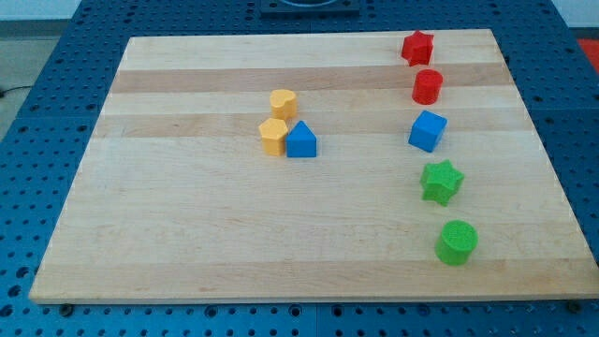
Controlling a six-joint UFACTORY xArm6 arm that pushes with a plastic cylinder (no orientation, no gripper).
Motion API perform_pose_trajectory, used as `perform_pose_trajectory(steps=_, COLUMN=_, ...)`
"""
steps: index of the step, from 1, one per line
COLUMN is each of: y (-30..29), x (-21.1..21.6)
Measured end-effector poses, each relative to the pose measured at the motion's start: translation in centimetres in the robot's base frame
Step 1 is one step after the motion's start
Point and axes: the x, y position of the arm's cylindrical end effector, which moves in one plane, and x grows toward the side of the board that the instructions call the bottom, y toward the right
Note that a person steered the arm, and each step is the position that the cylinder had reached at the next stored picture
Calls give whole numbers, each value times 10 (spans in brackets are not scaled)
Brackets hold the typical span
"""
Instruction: Place the blue triangle in between the red star and red circle
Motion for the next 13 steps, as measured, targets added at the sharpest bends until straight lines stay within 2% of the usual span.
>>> perform_pose_trajectory(steps=2, y=-122, x=0)
perform_pose_trajectory(steps=3, y=-238, x=-2)
perform_pose_trajectory(steps=4, y=-321, x=-34)
perform_pose_trajectory(steps=6, y=-332, x=-161)
perform_pose_trajectory(steps=9, y=-333, x=-297)
perform_pose_trajectory(steps=10, y=-326, x=-324)
perform_pose_trajectory(steps=11, y=-308, x=-330)
perform_pose_trajectory(steps=13, y=-315, x=-329)
